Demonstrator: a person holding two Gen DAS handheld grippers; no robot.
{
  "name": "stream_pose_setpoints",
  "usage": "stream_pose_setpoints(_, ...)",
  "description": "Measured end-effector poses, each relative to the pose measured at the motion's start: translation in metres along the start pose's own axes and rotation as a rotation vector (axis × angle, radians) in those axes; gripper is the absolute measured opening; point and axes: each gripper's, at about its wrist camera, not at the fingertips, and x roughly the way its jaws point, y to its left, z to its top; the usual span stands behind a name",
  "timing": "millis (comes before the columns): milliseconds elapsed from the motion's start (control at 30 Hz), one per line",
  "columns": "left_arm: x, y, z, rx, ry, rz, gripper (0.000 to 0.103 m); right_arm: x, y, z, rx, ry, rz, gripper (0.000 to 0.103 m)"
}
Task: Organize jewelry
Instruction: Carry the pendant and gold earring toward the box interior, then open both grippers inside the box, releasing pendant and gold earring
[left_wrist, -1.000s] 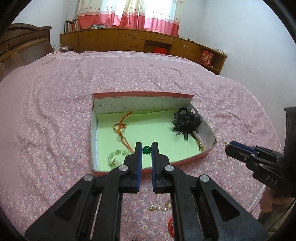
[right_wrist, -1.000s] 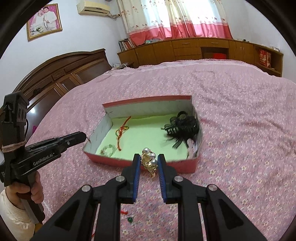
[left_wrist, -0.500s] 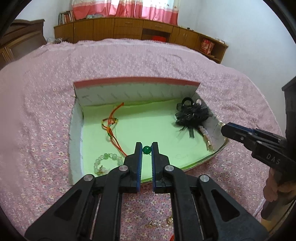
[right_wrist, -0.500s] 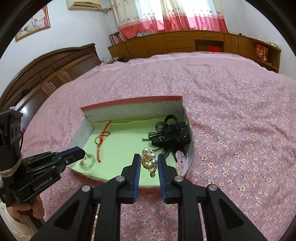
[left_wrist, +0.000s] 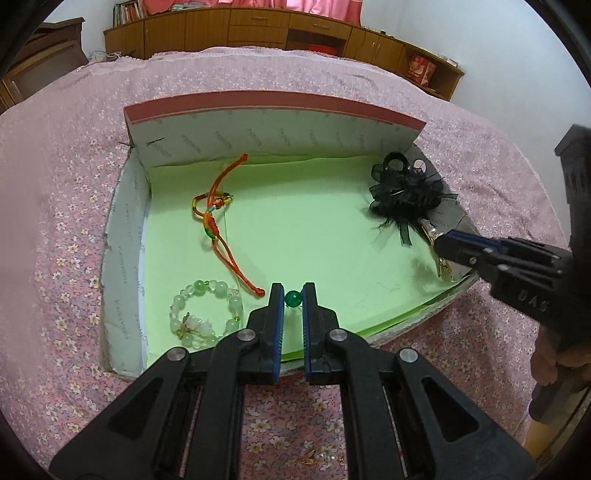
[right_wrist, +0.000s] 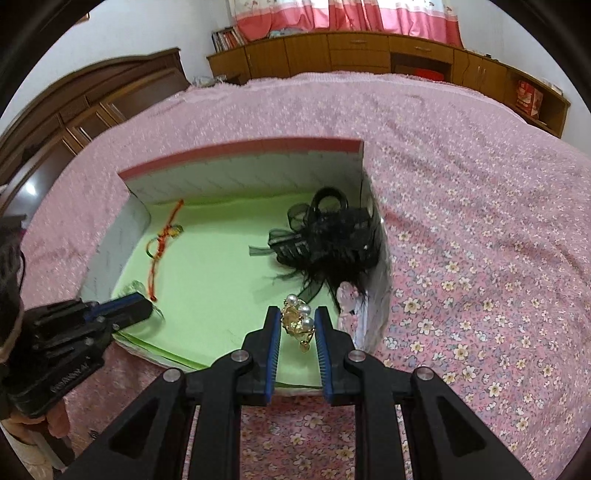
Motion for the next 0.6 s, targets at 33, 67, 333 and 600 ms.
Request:
stream_pose_setpoints(33,0.001,0.001,0.000,0.000,0.002,-0.003,0.001,0.002,0.000,0.000,-0.001,0.005,-0.001,0.021)
stream_pose_setpoints(67,0.002,0.001,0.000,-0.001,0.006,-0.004,0.001,0.003,0.000,-0.001,-0.002,0.008,-0.003,0.021)
stream_pose_setpoints(333,0.004,0.006,-0.001,-0.020,0.002,-0.001,0.005,0.005,0.000,-0.001,0.006,0.008,-0.006,0.021)
stream_pose_setpoints(600,-0.008,0.010,-0.005,-0.036,-0.017,-0.008,0.018,-0.004,-0.003,-0.001,0.023,-0.022,0.006,0.031)
